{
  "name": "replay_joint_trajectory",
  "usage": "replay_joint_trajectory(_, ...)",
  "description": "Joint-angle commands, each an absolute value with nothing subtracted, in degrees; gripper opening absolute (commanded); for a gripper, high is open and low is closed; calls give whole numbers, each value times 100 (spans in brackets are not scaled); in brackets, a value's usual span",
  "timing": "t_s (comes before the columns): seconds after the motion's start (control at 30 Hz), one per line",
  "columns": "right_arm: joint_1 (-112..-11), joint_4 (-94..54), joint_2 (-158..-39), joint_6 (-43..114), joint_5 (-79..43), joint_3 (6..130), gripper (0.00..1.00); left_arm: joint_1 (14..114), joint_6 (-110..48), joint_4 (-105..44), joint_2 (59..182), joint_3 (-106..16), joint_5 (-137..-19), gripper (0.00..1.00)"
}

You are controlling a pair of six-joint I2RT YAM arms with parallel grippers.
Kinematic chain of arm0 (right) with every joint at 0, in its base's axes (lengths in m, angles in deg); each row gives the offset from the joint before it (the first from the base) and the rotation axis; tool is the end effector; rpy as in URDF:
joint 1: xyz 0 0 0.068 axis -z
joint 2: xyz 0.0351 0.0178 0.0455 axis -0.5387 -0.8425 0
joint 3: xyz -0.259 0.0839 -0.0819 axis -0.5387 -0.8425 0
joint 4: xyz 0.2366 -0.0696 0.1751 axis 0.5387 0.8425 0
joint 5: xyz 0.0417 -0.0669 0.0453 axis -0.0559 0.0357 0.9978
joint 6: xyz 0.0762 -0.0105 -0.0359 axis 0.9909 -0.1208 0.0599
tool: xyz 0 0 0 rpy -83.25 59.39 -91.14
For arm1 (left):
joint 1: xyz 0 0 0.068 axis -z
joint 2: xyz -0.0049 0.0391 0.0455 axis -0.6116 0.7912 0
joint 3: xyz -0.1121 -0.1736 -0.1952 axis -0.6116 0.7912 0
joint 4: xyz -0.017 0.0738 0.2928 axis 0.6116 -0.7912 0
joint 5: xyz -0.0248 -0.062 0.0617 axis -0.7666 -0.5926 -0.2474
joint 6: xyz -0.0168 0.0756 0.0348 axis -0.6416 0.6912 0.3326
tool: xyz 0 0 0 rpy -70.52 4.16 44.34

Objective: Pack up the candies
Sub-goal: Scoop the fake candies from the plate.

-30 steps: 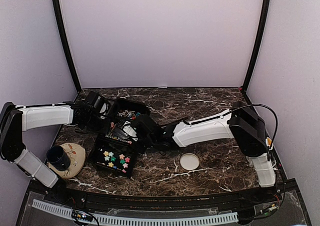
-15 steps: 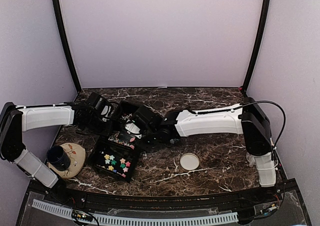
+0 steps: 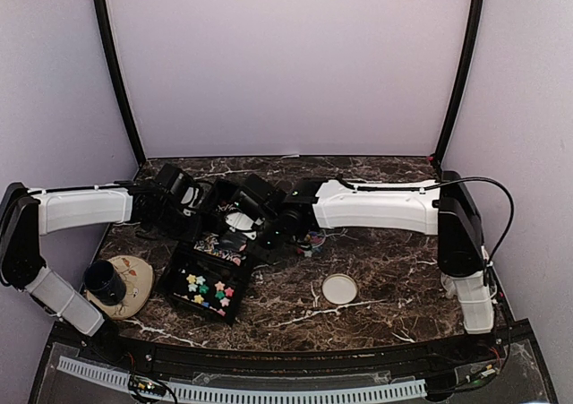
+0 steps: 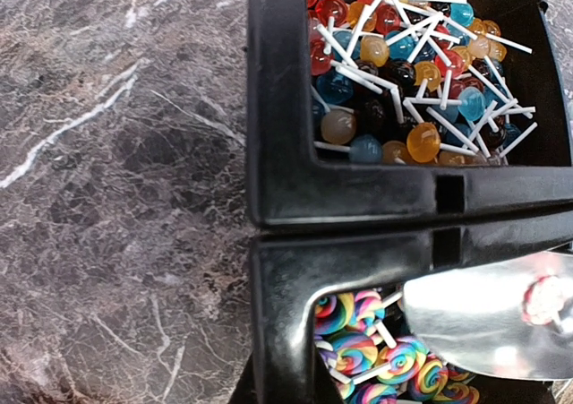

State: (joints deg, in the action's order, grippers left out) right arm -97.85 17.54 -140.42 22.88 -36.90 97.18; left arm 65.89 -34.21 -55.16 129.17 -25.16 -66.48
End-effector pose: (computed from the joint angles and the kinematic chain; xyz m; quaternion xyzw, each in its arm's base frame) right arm 0.2408 0.4875 0.1864 -0.5324 0.7922 0.0579 0.2925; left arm 0.3139 -0.1630 0.1648 0.1038 0.9473 -0.0834 0.2915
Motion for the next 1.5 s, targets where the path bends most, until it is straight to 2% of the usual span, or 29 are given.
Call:
replay_joint_trajectory(0.0,-9629,2823,-14209,2211,-3992,10151,0,6607,-3484,-5418,12771,-2861,-6684,0)
replay_joint_trajectory(0.33,-9628,3310,-13883,1992,-3763,10150,0,6607,-3475,-5571,12927,-2933,-6556,0)
replay_joint_trajectory(0.7,-9697,4632,-15136,1635,-3781,11711,0,6768,-3305,-5422,12747,-2912,-6376,0)
replay_joint_trajectory(0.93,-9838,4769,-15702,1073,-3419,12439,0,6837,-3142,-5236,12710,-2870,-6730,0)
replay_joint_trajectory(1.17,-10000,4477,-15814,317,-3031,11824,0,6899,-2921,-4951,12576,-2790,-7348,0)
replay_joint_trajectory(1.33,-10175,3823,-15232,-192,-2799,10862,0,6899,-2712,-4824,12453,-2752,-7632,0)
replay_joint_trajectory(1.47,-10228,3735,-14908,-336,-2620,10550,0,6896,-2546,-4821,12388,-2758,-7709,0)
